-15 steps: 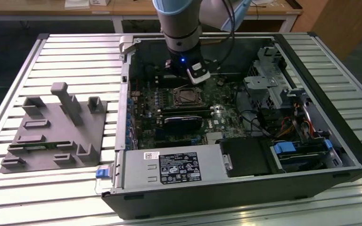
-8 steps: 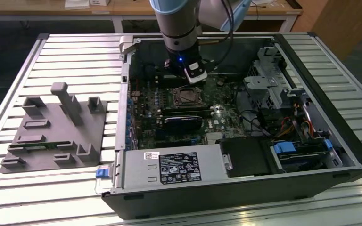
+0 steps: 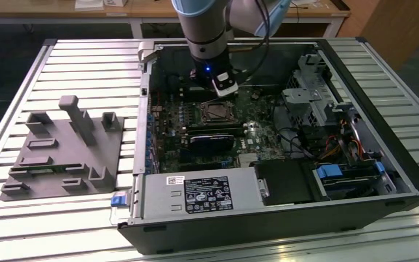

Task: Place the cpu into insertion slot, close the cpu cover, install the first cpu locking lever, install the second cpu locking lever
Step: 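Install the first cpu locking lever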

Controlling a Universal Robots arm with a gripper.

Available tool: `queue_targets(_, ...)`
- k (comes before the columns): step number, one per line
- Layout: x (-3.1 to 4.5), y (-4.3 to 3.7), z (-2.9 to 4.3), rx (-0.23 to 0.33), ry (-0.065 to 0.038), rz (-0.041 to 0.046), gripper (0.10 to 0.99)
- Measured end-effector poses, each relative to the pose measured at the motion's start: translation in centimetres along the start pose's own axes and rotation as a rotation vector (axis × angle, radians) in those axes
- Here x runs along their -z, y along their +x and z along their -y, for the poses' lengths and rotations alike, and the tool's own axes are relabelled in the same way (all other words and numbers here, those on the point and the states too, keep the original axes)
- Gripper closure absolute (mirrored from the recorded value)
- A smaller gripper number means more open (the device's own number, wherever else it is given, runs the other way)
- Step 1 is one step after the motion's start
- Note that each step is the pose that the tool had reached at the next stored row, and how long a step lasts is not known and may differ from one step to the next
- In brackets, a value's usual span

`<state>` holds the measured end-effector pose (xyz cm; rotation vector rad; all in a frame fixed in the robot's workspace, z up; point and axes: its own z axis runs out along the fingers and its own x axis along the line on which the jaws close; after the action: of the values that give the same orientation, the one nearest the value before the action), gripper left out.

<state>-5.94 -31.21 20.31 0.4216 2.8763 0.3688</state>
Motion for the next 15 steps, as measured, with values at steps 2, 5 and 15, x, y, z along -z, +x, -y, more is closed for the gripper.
queue_targets(2, -0.07, 0.09, -0.01, -0.005, 0.002, 0.0021, 0.98)
queue_targets(5, -0.14, 0.27, -0.08, -0.009, 0.003, 0.004, 0.98)
queue_targets(15, -0.52, 0.45, -0.05, -0.017, 0.018, 0.0157, 0.98)
